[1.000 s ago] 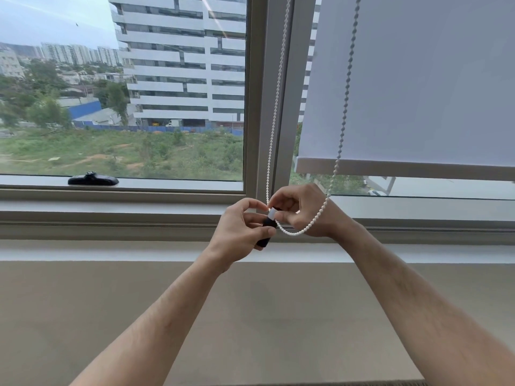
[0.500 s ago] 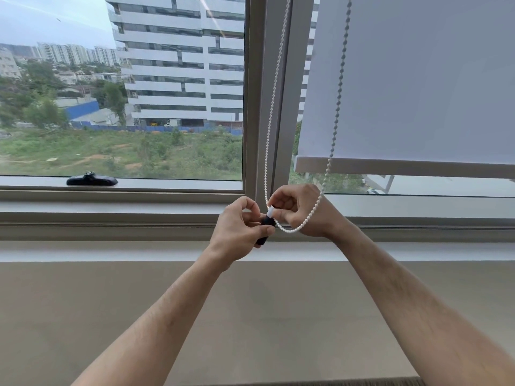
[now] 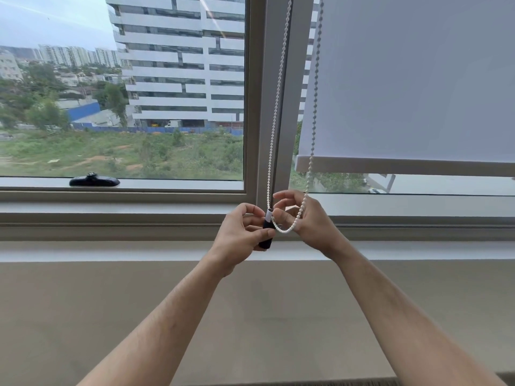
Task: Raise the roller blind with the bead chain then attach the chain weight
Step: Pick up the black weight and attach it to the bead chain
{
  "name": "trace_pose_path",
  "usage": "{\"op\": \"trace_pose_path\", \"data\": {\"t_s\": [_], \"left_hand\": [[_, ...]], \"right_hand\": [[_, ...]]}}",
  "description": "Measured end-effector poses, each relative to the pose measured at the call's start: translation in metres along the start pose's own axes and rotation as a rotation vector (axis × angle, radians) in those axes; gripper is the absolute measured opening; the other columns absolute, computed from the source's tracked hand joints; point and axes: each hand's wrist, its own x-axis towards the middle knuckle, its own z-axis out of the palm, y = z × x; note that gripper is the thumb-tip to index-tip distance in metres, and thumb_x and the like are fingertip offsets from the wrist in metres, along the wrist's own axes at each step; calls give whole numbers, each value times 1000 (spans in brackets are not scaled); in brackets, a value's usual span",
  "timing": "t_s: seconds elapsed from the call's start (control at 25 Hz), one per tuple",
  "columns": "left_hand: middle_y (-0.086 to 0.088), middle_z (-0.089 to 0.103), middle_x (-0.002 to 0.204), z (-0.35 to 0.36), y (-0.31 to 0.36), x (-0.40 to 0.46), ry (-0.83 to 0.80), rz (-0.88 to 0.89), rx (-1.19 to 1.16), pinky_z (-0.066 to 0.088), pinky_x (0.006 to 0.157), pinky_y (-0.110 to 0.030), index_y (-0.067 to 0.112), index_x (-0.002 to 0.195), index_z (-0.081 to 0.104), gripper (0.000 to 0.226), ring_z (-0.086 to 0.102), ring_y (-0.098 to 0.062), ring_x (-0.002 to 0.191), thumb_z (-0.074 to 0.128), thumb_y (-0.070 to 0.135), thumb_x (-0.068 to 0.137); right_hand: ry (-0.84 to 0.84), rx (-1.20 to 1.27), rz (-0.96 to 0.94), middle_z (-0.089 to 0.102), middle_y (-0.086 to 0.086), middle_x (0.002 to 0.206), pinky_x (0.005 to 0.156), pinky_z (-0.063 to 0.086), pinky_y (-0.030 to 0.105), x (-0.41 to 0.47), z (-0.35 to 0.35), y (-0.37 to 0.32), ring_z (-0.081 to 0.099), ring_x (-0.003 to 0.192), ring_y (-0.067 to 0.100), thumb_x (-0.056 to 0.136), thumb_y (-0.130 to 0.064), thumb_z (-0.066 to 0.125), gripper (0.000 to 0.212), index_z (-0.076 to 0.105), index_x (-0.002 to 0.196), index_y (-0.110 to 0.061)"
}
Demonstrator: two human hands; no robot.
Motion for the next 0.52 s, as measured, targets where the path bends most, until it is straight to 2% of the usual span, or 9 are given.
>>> {"op": "trace_pose_path", "data": {"t_s": [0.08, 0.16, 0.32, 0.4, 0.52], "left_hand": [[-11, 72, 89, 2, -4, 0, 5, -3, -2, 59, 73, -47, 9, 99, 57, 35, 68, -19, 75, 80, 1, 75], [-10, 75, 87, 4, -10, -2, 13, 0, -16, 58, 75, -44, 7, 100, 57, 38, 70, -20, 73, 83, 2, 72], [-11, 77, 86, 5, -21, -4, 33, 2, -36, 58, 72, -37, 5, 99, 58, 42, 73, -25, 73, 86, 4, 68], [-7, 78, 82, 7, -26, -4, 39, -3, -30, 58, 66, -29, 6, 96, 60, 37, 74, -20, 73, 85, 1, 69], [-4, 78, 79, 11, -33, -6, 23, -1, -9, 57, 63, -23, 7, 94, 60, 34, 75, -20, 71, 83, 0, 70]], "right_hand": [[38, 124, 38, 65, 4, 98, 68, 54, 17, -6, 5, 6, 69, 77, 1, 94, -11, 65, 24, 60, 117, -19], [38, 209, 78, 67, 9, 104, 71, 56, 19, -12, 9, 13, 70, 84, 3, 97, -8, 60, 24, 58, 120, -14], [-80, 289, 83, 77, 3, 100, 82, 57, 29, -25, 11, 23, 73, 97, 22, 95, -7, 62, 21, 65, 116, -12], [-89, 281, 94, 77, 8, 103, 86, 58, 34, -28, 11, 27, 73, 100, 27, 94, -8, 64, 21, 67, 114, -12], [-38, 257, 132, 74, 21, 104, 81, 58, 32, -32, 14, 32, 75, 93, 29, 91, -7, 68, 20, 68, 111, -9]]}}
